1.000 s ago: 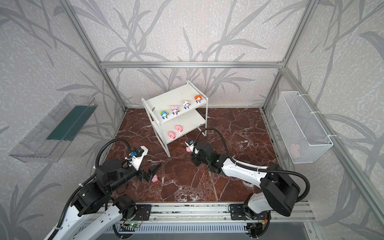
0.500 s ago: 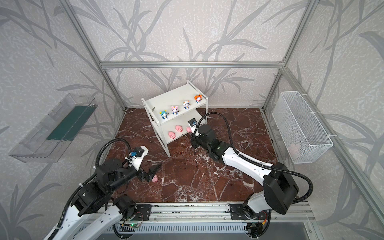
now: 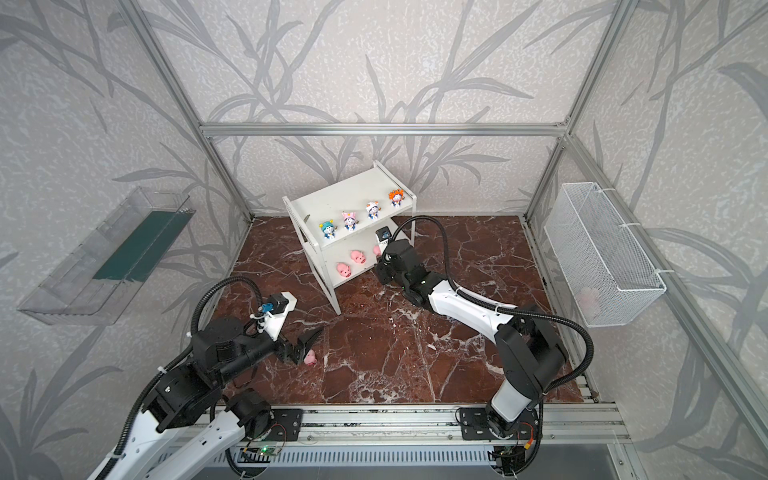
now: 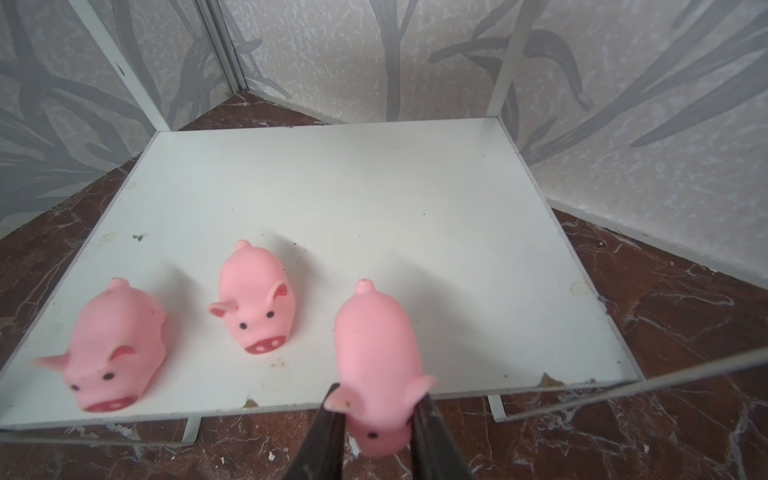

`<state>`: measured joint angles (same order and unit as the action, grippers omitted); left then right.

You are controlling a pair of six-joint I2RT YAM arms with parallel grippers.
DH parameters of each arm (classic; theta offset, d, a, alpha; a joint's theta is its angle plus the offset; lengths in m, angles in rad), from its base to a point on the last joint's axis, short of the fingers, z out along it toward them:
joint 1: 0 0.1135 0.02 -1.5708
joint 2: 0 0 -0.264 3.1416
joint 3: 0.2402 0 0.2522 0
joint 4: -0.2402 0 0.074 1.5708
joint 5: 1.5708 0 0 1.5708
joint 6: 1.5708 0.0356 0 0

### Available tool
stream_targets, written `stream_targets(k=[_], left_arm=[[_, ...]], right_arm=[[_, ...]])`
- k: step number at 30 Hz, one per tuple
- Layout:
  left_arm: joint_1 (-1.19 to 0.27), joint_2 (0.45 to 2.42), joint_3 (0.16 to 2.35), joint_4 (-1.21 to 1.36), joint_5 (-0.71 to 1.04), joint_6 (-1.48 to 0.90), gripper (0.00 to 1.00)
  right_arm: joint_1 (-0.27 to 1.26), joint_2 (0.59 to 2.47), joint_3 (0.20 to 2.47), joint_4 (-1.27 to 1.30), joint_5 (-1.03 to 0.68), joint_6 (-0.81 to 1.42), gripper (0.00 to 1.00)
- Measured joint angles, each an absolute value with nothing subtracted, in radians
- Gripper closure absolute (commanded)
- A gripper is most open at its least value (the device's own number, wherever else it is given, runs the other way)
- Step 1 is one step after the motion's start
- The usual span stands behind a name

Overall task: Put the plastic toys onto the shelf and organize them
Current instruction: 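Lift the pig with the right gripper and carry it to the lower tier, then lower the pig beside the other pigs and open the right gripper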

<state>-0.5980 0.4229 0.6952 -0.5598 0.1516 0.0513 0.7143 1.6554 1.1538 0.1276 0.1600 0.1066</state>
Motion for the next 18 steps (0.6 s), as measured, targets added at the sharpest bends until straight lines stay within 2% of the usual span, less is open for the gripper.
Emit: stream_targets(k=[18], left_arm=[[-0.595,0.413,0.689,-0.553,0.155,0.051,0.01]], right_arm=[[0.713,1.728,1.195,0.163,0.156,0.169,0.69]])
